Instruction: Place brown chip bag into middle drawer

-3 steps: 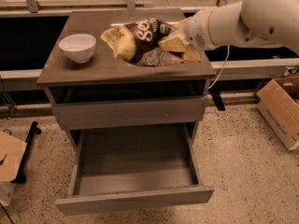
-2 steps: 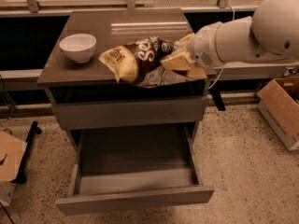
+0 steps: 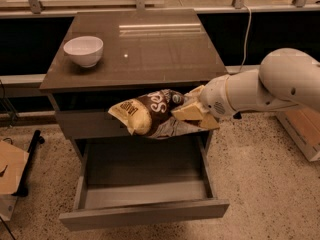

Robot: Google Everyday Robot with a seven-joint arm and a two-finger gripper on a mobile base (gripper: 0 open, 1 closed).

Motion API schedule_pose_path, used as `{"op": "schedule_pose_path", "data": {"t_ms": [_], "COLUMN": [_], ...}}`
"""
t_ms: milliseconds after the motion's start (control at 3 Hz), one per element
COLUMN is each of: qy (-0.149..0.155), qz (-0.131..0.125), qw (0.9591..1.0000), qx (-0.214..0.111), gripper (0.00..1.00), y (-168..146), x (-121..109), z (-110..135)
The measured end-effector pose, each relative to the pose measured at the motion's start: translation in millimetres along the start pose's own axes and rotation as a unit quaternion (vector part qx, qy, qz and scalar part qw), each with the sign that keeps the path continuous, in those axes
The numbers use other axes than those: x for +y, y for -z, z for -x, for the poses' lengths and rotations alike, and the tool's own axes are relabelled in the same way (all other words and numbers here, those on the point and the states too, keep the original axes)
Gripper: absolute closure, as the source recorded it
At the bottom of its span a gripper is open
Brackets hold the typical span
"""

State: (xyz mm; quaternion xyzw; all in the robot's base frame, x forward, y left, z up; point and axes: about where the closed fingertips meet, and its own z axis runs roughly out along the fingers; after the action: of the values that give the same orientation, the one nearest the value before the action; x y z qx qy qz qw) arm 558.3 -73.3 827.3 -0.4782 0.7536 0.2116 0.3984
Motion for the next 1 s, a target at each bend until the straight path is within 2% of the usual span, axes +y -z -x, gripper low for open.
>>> {"op": "schedule_pose_path", "data": {"t_ms": [333,667,1000], "qy": [0.001,-0.012,-0.040], "qz": [-0.001,-0.001,-0.002], "qw": [1.0000,0.9996,0.9977], "qx": [0.001,0.025,0.054], "gripper": [1.00,1.00,1.00], "y": [-2,-27,-57], "x": [1,4,7], "z": [1,-21,-64]}}
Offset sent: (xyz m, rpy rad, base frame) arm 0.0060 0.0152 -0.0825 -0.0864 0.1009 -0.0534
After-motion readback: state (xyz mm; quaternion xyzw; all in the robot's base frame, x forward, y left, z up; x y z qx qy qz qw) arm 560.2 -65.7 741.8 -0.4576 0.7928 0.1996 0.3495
